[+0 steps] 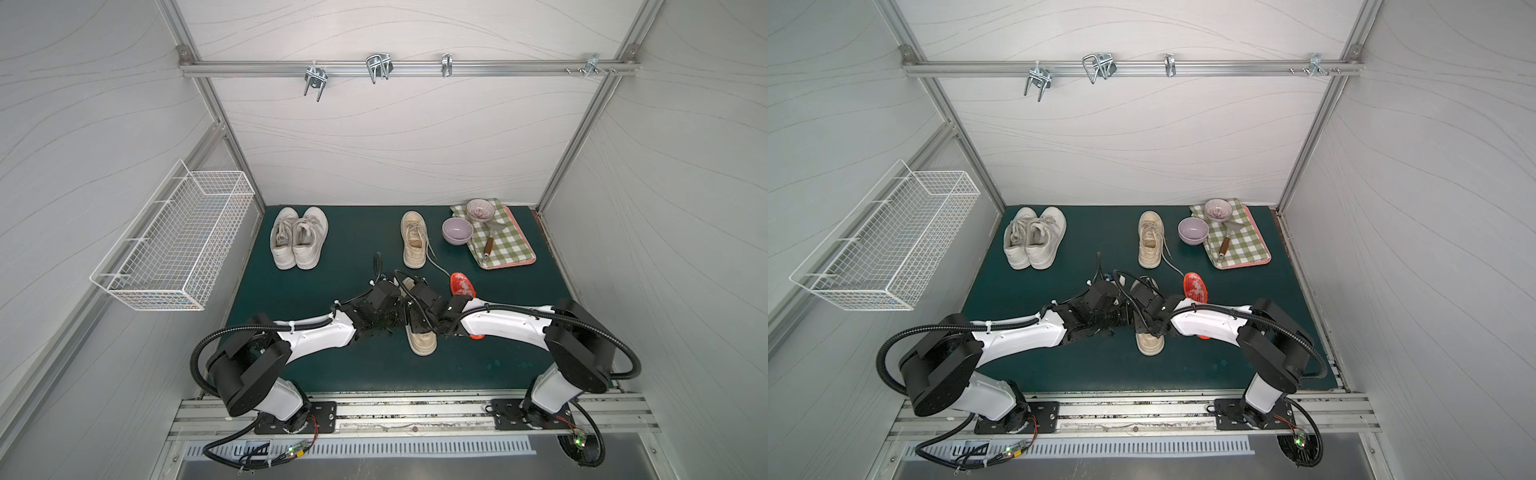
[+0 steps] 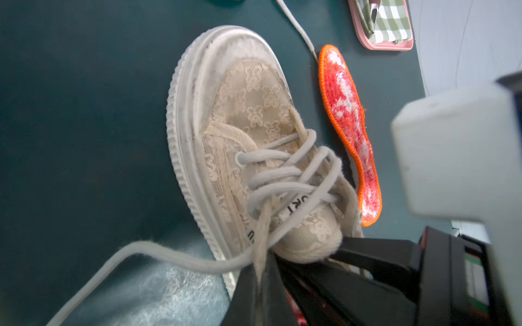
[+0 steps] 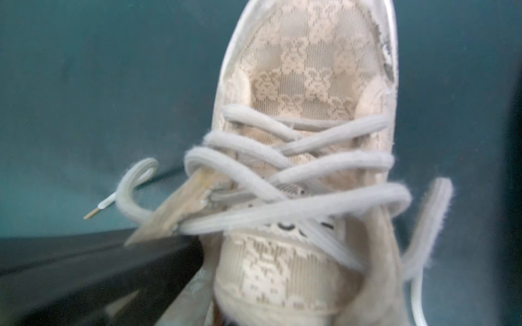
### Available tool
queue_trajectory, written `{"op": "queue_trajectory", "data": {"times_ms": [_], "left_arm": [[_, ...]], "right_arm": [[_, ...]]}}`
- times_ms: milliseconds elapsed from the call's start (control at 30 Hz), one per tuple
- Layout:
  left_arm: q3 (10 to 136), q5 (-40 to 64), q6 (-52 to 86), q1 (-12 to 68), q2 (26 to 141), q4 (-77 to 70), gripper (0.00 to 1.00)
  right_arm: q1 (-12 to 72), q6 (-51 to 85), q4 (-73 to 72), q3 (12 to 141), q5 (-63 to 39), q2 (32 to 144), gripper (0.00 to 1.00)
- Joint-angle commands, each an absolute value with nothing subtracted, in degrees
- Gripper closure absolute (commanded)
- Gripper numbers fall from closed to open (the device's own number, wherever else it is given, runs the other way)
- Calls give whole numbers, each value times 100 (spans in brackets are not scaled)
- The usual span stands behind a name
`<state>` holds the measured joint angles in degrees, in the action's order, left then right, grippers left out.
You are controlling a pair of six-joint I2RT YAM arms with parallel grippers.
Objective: Remove the insole from the shoe
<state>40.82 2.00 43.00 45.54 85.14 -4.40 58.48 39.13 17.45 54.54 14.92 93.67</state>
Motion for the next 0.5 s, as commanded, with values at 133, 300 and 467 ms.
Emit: {"op": "queue_trajectory", "data": {"times_ms": [133,300,467], "left_arm": [[4316,173,4045,4548,8657,-132,84],[4373,244,3984,4553,8756,-7,70],[4601,98,4089,4553,9105,379,69]], "right_arm": [[5890,3849,1651,5353,1404,9068,100],[5889,3791,1591,5301,1425,8776,100],[5908,3593,1566,5367,1192,8618,100]]}}
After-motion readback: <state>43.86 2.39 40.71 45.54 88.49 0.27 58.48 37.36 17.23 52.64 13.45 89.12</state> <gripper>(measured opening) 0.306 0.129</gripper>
